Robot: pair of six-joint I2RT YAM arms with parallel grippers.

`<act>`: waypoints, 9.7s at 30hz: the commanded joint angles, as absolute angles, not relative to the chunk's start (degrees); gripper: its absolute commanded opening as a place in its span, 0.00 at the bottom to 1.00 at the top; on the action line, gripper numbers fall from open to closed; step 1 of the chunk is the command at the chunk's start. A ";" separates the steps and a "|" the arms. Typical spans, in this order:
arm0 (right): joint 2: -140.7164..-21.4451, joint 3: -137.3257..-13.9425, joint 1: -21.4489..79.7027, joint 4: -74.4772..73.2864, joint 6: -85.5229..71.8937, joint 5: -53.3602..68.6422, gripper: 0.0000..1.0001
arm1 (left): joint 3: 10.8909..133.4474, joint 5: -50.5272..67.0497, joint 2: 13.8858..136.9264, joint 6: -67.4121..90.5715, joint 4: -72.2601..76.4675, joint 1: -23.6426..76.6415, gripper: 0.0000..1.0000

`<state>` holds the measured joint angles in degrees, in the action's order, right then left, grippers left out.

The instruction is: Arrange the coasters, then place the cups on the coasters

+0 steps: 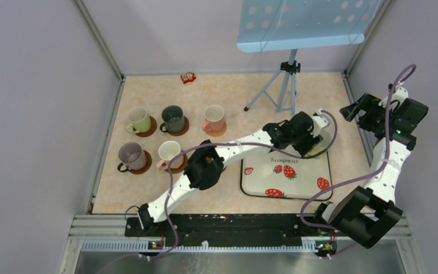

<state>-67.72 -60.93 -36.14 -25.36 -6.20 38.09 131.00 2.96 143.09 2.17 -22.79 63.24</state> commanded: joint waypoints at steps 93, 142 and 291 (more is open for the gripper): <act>-65.95 -57.79 -36.57 -20.81 -5.46 46.46 0.88 | 51.45 -10.99 67.06 9.09 -22.91 45.26 0.00; -67.09 -57.65 -36.57 -20.71 -5.31 47.20 0.89 | 44.61 -1.83 71.28 8.88 -23.63 42.48 0.51; -68.57 -58.98 -30.99 -23.18 -0.60 46.61 0.89 | 60.86 -7.71 57.66 2.76 -31.70 40.59 0.99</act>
